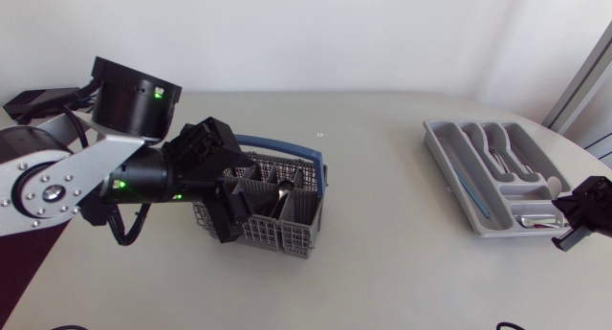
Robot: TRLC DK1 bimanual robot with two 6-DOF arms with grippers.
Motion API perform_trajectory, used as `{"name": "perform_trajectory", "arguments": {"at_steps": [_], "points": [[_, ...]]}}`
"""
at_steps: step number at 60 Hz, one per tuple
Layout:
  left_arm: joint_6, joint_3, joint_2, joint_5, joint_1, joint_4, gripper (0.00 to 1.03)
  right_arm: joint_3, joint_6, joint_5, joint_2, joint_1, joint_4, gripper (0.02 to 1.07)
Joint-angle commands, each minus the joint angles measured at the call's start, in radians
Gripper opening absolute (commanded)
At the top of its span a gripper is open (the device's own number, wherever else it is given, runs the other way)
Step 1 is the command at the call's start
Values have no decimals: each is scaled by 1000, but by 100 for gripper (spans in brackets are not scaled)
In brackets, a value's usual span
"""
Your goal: Sort the cutlery from the basket into the organizer compartments.
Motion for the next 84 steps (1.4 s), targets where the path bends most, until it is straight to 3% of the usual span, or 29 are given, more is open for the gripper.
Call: {"name": "perform_trajectory", "arguments": {"at_steps": [1,14,20,28,33,39,64,84], "points": [[27,21,9,-13,-10,-17,82,32,-67,5,56,-23,36,7],[39,30,17,-30,-22,-34,82,26,-104,38,98,-26,56,15],[44,31,18,-30,-21,-43,82,11,-107,64,110,-20,89,35],[59,37,18,-30,-18,-63,82,-4,-117,71,102,-16,86,52],[67,44,23,-30,-15,-69,82,-18,-113,71,65,-16,68,68],[71,48,32,-30,-15,-72,82,-40,-82,57,-30,-16,48,77],[88,76,104,-30,-10,-48,82,-43,150,-47,-384,17,-216,78],[45,73,175,-26,-21,80,77,-133,291,-51,-567,140,-320,78]]}}
